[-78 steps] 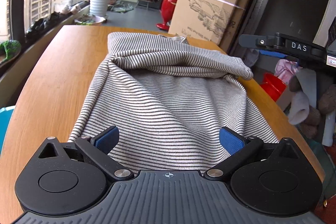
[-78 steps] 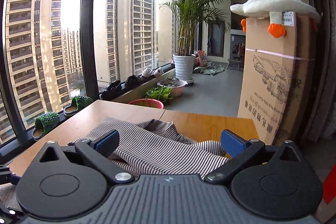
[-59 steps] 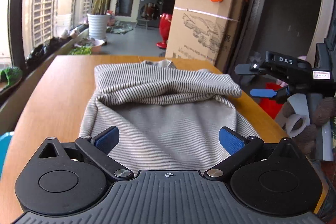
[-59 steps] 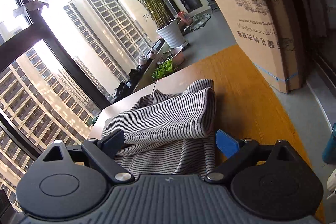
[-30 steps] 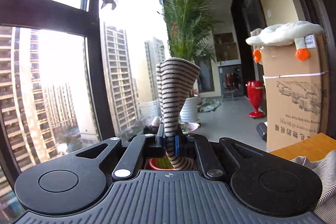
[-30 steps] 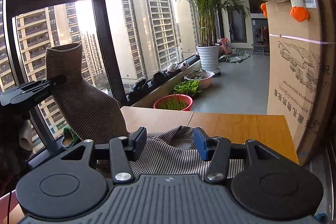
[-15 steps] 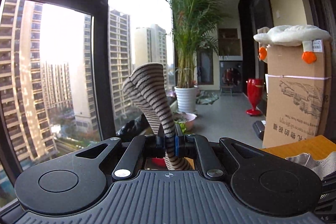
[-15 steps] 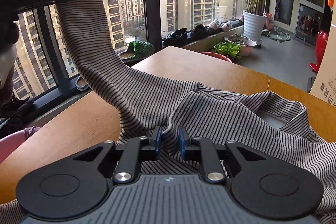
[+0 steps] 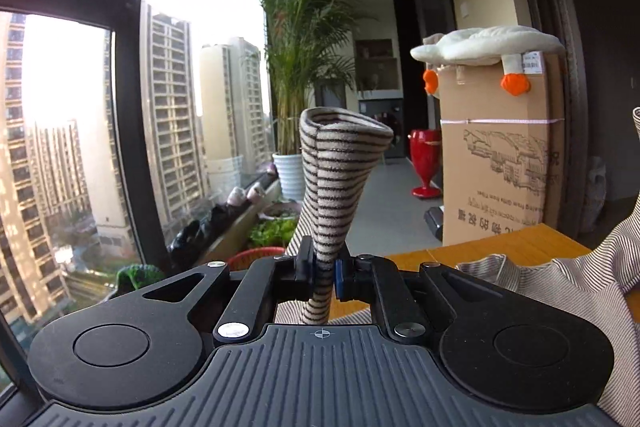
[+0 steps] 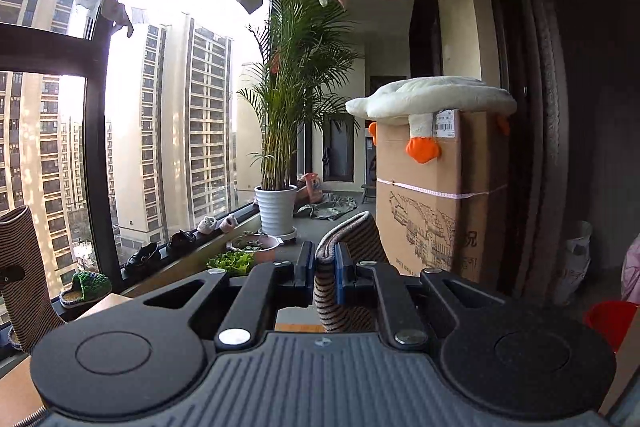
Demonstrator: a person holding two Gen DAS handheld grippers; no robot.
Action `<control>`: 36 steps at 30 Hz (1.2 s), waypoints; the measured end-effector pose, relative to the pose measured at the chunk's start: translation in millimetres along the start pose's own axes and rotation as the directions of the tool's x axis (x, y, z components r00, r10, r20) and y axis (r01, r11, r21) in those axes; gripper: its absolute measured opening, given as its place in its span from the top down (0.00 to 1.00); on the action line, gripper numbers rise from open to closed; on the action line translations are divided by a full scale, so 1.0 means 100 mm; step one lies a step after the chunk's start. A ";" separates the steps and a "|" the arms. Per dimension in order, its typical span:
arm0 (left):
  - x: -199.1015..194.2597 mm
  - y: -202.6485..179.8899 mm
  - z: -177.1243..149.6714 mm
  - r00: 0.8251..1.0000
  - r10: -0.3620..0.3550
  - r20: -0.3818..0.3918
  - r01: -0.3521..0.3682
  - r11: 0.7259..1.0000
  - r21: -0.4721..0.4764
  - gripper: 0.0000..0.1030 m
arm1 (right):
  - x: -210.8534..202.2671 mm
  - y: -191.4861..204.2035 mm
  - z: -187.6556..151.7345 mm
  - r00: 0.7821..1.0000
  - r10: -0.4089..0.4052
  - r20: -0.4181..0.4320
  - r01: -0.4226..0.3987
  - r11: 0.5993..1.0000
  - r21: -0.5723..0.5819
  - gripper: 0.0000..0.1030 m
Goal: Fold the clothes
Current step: 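Lift the shirt with both grippers and shake it out flat, then lay the shirt flat on the table and open both grippers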
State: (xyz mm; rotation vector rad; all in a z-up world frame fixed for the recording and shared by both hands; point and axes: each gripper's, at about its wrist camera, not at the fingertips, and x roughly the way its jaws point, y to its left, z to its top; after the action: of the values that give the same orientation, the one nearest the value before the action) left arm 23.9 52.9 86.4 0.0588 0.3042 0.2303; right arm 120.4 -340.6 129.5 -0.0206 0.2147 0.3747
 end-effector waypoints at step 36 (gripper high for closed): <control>0.26 0.00 -0.96 0.944 -0.165 -0.287 0.091 0.962 -0.256 0.09 | 0.74 0.66 -1.29 0.903 0.241 -0.355 -0.186 0.966 0.182 0.31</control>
State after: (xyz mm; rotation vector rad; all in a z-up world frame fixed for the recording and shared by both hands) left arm 19.1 61.1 -13.2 -0.2389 0.5856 0.1435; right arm 137.5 -260.0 -10.7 0.0752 0.6275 0.5740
